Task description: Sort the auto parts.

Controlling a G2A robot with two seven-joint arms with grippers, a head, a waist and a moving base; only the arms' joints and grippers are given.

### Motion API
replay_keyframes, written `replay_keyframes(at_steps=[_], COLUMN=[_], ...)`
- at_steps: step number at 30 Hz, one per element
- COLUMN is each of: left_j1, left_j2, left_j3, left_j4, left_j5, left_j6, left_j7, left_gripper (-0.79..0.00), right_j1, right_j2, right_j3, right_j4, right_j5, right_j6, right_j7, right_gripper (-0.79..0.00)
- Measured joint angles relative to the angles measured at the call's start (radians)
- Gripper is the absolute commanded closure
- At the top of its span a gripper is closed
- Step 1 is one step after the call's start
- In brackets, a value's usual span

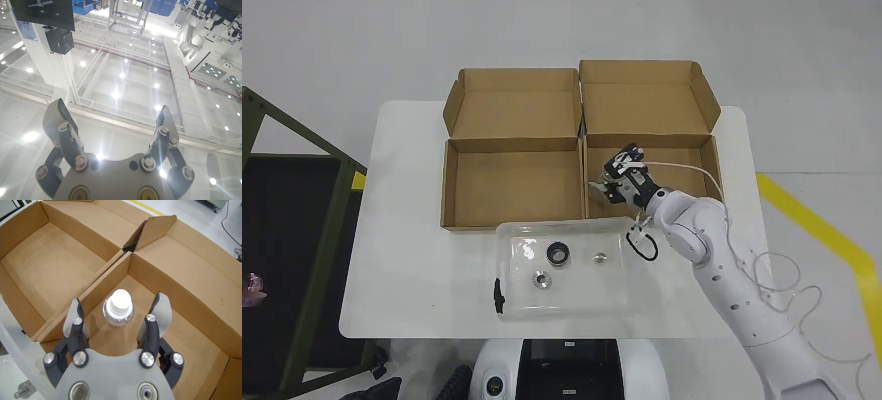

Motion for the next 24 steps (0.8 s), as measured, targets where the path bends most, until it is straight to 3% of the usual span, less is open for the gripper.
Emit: replay_keyframes(at_steps=[16, 24], left_j1=[0.000, 0.000], left_j2=[0.000, 0.000], left_j3=[0.000, 0.000], left_j4=[0.000, 0.000], left_j5=[0.000, 0.000], left_j6=[0.000, 0.000], left_j7=[0.000, 0.000], left_gripper=[-0.785, -0.785], right_j1=[-0.198, -0.316], right_j2=[0.044, 0.064], right_j3=[0.190, 0.226], right_j4=[-0.335, -0.511], right_j5=[-0.010, -0.056], right_j6=[-0.087, -0.213], right_j7=[0.011, 0.037], right_gripper=[-0.785, -0.785])
